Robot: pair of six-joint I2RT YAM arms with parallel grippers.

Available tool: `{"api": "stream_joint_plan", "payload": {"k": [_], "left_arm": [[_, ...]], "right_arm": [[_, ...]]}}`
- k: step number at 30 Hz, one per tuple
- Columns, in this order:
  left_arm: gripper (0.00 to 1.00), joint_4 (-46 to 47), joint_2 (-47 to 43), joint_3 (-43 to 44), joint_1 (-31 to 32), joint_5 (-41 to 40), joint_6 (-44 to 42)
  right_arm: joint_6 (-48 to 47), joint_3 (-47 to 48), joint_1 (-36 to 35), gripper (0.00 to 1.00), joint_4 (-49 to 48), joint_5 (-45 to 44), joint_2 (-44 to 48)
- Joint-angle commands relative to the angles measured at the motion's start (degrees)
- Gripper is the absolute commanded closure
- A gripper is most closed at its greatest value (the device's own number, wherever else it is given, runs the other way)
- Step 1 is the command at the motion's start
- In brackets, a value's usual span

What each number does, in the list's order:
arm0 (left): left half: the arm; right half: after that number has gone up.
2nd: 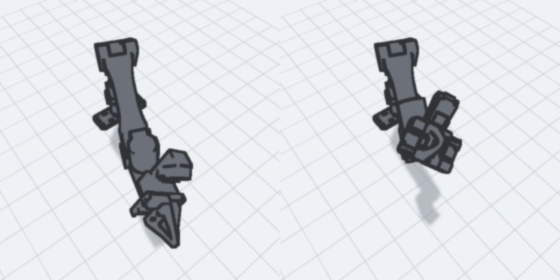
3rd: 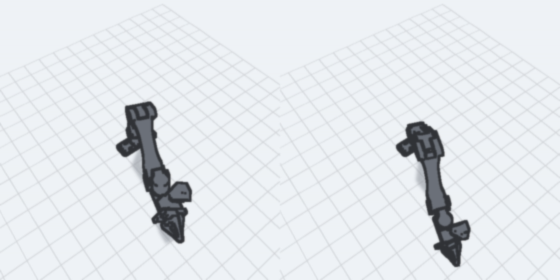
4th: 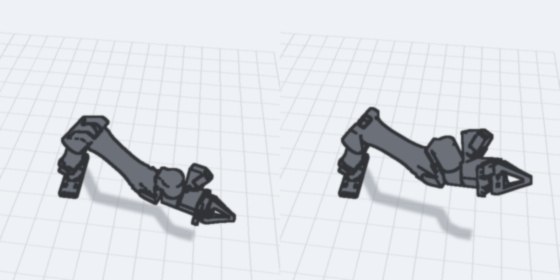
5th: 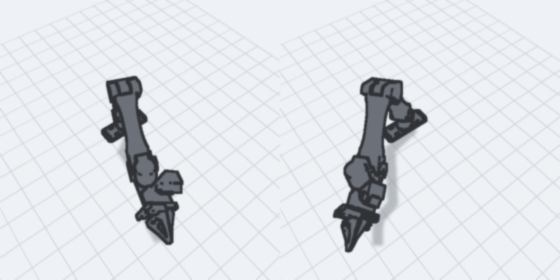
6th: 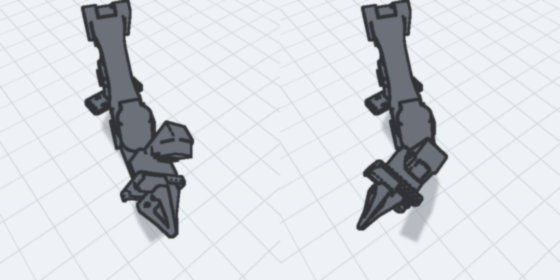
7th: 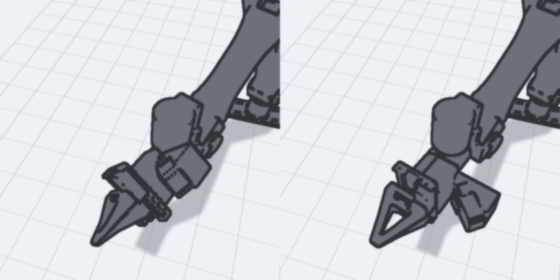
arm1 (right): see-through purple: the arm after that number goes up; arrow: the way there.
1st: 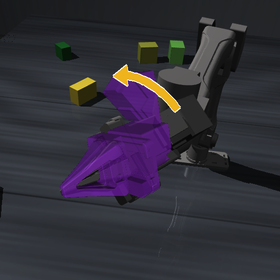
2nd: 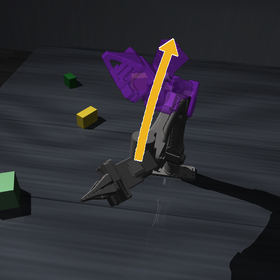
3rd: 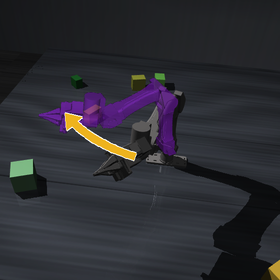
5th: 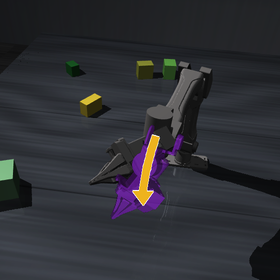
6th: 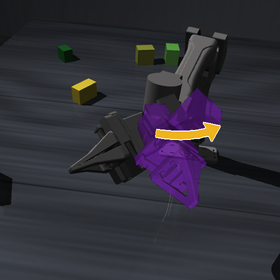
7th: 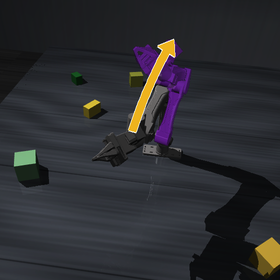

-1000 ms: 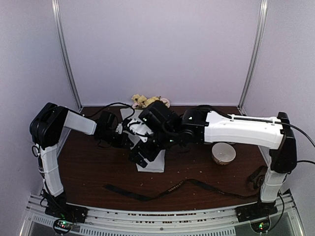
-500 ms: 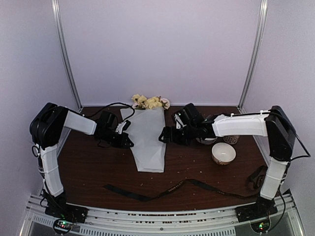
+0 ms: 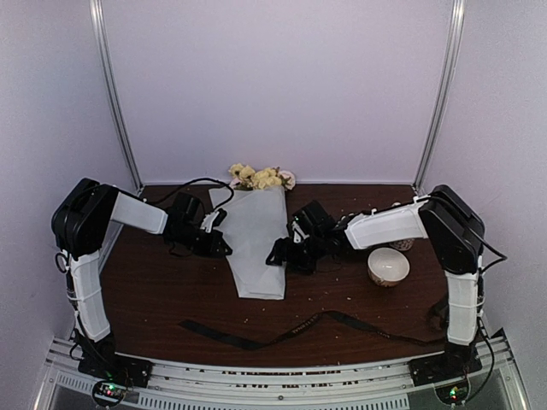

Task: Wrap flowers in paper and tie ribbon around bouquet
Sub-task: Pass from the left arm to the right, then pick up the left side of the ribbon at the center of the board.

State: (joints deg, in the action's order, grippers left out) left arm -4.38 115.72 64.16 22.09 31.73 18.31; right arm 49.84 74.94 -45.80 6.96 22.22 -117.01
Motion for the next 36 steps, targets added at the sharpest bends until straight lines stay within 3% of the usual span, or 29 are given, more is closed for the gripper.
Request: {"api": "stream_joint_plan", "payload": {"k": [1,5,7,10,14,15,17,19,20,23,27,32,36], "left_arm": [[1.0,-7.47,4.36,-2.36,-0.72,-7.57,-0.81],[1.0,-7.46,4.34,-2.29,-0.7,-7.54,-0.73],[1.0,-7.59,4.31,-2.27,-0.72,-7.72,-0.73],[1.0,-7.26,3.47,-2.01,-0.77,-7.07,-0.76],[1.0,-5.77,-1.57,-2.49,-0.74,-6.12,-1.21],[0.91,-5.54,-3.73,-2.73,-0.61,-6.5,-1.45],[0.6,-4.77,-10.58,-4.11,0.26,-8.11,-2.21],[0.43,-4.21,-17.63,-6.23,2.61,-10.65,-3.4],[0.4,-4.77,-21.33,-7.15,4.59,-11.85,-4.72],[0.34,-8.52,-31.39,-9.58,14.51,-16.21,-10.5],[0.33,-13.54,-37.81,-13.22,28.61,-14.32,-19.44],[0.32,-18.72,-33.27,-13.24,40.61,-16.76,-33.71],[0.29,-25.06,-25.24,-5.51,43.62,-16.34,-40.11]], "right_arm": [[1.56,2.48,0.2,0.36,-2.52,1.47,-2.92],[1.85,2.63,0.17,0.64,-3.45,2.54,-3.29],[1.6,2.65,0.18,0.83,-3.53,2.6,-3.02],[1.22,2.93,0.07,1.0,-3.6,3.3,-2.77],[1.52,2.17,-0.12,1.0,-4.37,3.51,-1.86],[1.36,2.15,-0.08,1.0,-3.95,3.27,-1.67],[0.73,2.36,-0.08,1.0,-3.07,2.86,-1.4],[-0.15,2.64,-0.08,1.0,-2.52,3.04,-1.49],[-0.51,2.78,-0.17,1.0,-2.28,3.25,-1.51],[-1.79,2.94,-0.25,1.0,-1.38,3.56,-1.79],[-2.75,2.55,-0.3,1.0,-1.77,3.9,-1.87],[-5.27,4.73,-0.36,1.0,-0.25,4.45,-3.13],[-7.18,5.46,-0.44,1.0,1.3,2.89,-3.01]]}}
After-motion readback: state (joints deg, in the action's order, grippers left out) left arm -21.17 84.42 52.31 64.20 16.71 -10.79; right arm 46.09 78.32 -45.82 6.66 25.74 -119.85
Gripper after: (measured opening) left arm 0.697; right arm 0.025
